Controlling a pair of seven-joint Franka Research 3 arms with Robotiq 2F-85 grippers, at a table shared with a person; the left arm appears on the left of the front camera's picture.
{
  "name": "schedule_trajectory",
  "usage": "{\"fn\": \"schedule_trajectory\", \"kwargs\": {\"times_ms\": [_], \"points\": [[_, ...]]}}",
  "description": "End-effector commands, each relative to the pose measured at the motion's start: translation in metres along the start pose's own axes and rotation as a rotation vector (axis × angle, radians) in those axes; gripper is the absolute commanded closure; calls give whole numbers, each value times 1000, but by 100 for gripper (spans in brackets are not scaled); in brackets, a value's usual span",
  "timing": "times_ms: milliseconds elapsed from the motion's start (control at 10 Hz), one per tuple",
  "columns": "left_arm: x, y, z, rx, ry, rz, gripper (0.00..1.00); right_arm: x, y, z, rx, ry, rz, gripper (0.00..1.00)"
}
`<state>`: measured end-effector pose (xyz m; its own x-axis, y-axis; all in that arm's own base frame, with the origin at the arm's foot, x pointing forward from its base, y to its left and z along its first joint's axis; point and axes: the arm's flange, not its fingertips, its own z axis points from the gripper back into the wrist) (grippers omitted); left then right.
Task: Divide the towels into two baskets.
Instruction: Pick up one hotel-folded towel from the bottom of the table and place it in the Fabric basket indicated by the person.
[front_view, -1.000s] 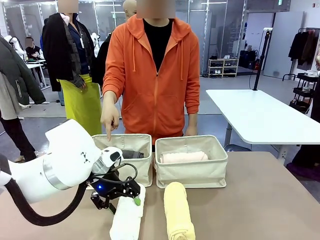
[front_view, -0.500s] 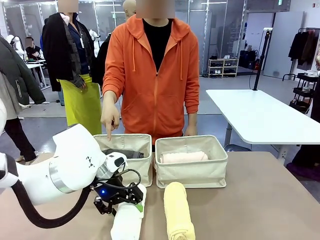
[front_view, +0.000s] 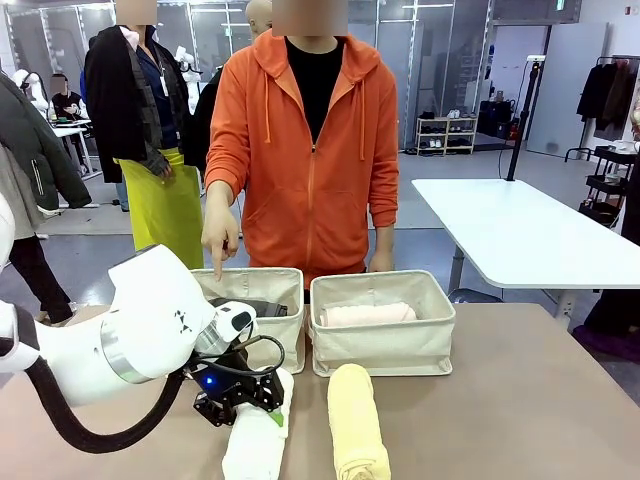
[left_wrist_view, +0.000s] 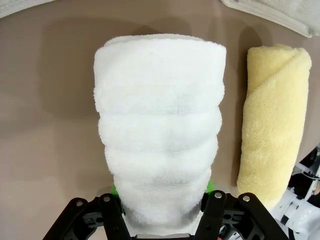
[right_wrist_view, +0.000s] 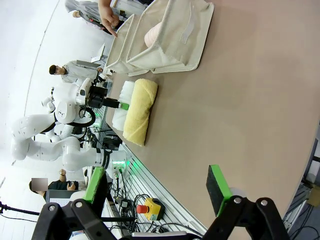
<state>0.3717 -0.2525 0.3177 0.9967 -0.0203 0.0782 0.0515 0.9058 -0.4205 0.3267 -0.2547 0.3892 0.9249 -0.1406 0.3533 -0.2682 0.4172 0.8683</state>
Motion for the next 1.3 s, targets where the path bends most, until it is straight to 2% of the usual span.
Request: {"fn": "schedule_trajectory", "kwargs": {"times_ms": [0, 500, 700, 1200], "points": [[-2, -1, 5, 14, 21, 0, 50, 0, 2, 1, -1, 11, 12, 0], [-24, -39, 82, 170, -70, -128, 50, 0, 2, 1, -1, 11, 12, 0], [-26, -49, 111, 191, -84, -209, 50, 0, 2, 1, -1, 11, 12, 0], [-30, -54, 116, 189, -94, -221, 50, 0, 2, 1, -1, 11, 12, 0]]}}
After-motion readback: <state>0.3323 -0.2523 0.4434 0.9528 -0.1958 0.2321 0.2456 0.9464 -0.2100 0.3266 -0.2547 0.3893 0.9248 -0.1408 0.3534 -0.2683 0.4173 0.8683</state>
